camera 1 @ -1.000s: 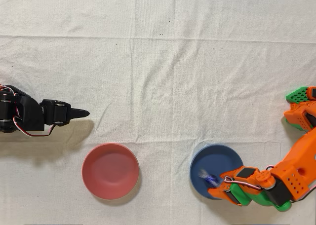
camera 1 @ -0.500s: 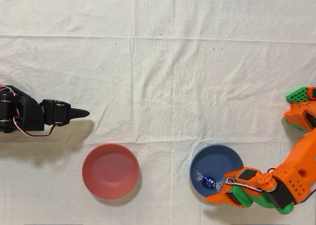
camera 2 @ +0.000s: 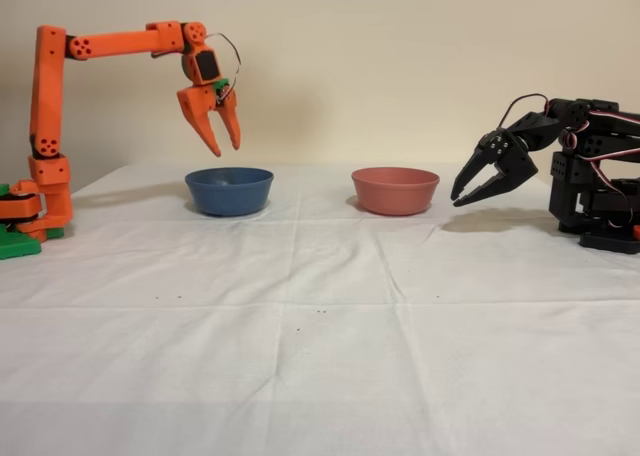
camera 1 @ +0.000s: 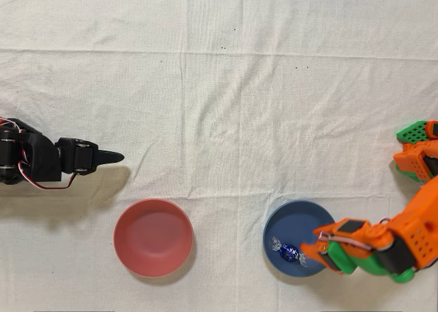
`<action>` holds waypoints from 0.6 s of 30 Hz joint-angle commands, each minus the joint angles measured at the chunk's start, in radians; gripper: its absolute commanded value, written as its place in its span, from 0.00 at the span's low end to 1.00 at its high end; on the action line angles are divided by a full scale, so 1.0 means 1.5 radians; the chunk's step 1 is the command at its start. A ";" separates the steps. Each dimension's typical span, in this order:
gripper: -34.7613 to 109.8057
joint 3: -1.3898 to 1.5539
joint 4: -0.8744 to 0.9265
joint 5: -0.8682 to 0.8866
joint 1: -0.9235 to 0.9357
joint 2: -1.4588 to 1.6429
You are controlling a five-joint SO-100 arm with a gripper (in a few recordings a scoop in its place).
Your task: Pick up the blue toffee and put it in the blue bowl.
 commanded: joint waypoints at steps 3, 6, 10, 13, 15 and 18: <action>0.26 0.050 0.024 -0.019 0.039 0.164; 0.25 0.092 0.026 -0.005 0.066 0.216; 0.24 0.141 0.014 -0.011 0.107 0.299; 0.24 0.188 -0.022 -0.014 0.139 0.381; 0.24 0.225 -0.047 -0.018 0.164 0.435; 0.24 0.280 -0.062 -0.025 0.196 0.492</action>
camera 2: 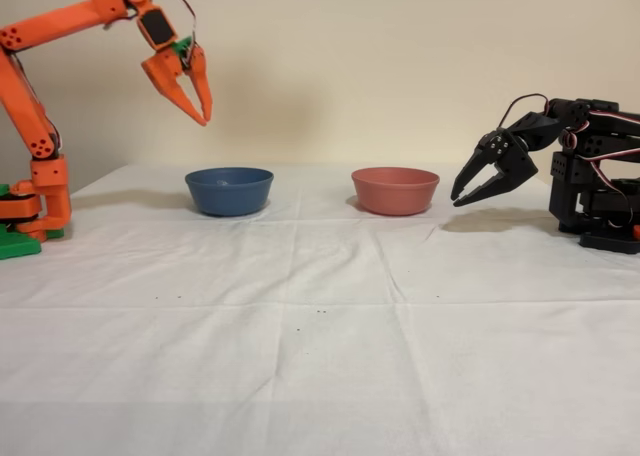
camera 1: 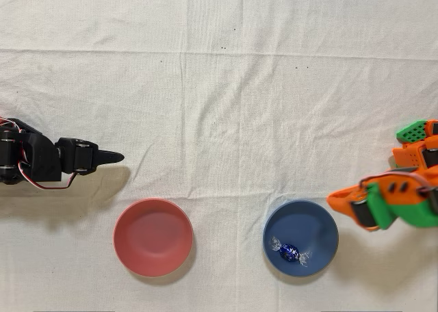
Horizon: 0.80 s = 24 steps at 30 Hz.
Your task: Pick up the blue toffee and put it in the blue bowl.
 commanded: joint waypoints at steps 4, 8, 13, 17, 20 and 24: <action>0.24 0.122 -0.053 -0.018 0.084 0.175; 0.24 0.227 -0.116 -0.019 0.134 0.249; 0.24 0.364 -0.217 -0.032 0.182 0.340; 0.24 0.475 -0.290 -0.049 0.198 0.421; 0.24 0.551 -0.328 -0.057 0.194 0.489; 0.24 0.637 -0.337 -0.052 0.175 0.574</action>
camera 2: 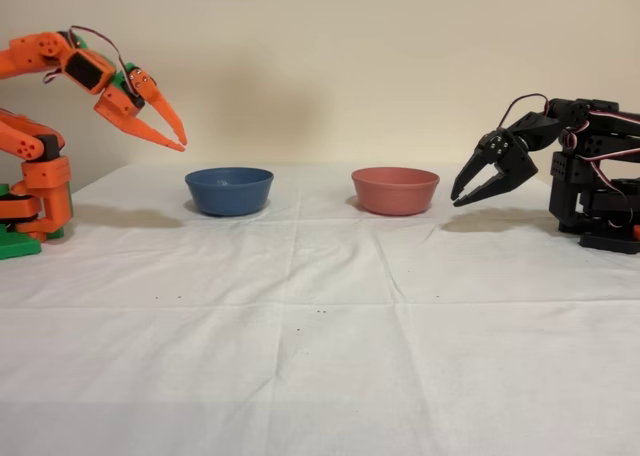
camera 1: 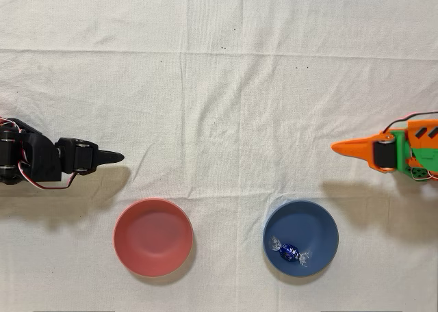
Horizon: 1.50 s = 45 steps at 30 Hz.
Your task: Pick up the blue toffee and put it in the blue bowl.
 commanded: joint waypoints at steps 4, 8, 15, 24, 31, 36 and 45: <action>0.24 0.110 -0.009 0.037 -0.027 0.150; 0.24 0.150 -0.003 0.047 -0.029 0.183; 0.24 0.228 -0.001 0.055 -0.036 0.260; 0.24 0.302 0.008 0.063 -0.030 0.321; 0.24 0.338 0.003 0.081 -0.028 0.321; 0.24 0.350 0.049 0.095 -0.024 0.322; 0.29 0.351 0.115 0.057 -0.020 0.322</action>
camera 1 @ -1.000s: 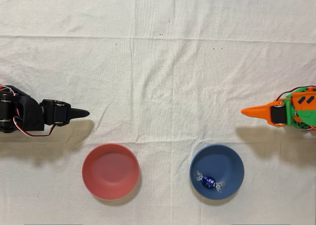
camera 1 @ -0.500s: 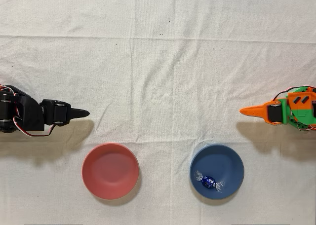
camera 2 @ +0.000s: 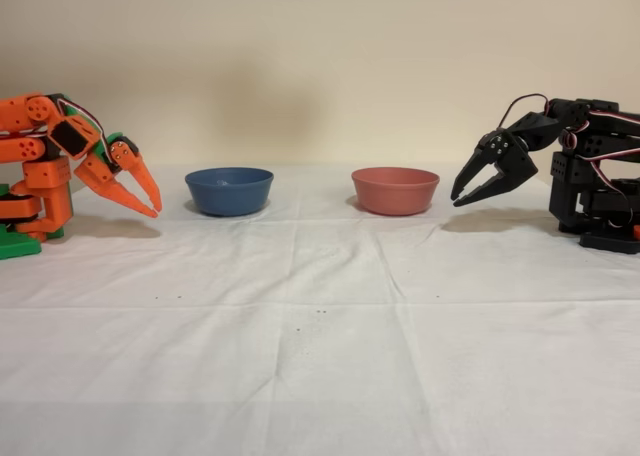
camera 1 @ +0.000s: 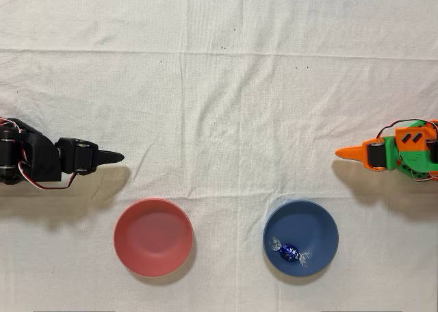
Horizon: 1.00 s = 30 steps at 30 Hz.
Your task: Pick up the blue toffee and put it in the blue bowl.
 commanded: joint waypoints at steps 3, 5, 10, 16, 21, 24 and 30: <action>0.28 -0.010 0.035 -0.048 -0.002 0.005; 0.26 -0.010 0.035 -0.049 -0.003 0.005; 0.24 -0.010 0.037 -0.042 0.001 0.005; 0.24 -0.010 0.037 -0.038 0.006 0.005; 0.24 -0.010 0.037 -0.036 0.010 0.005; 0.24 -0.010 0.037 -0.036 0.010 0.005; 0.24 -0.010 0.037 -0.036 0.010 0.005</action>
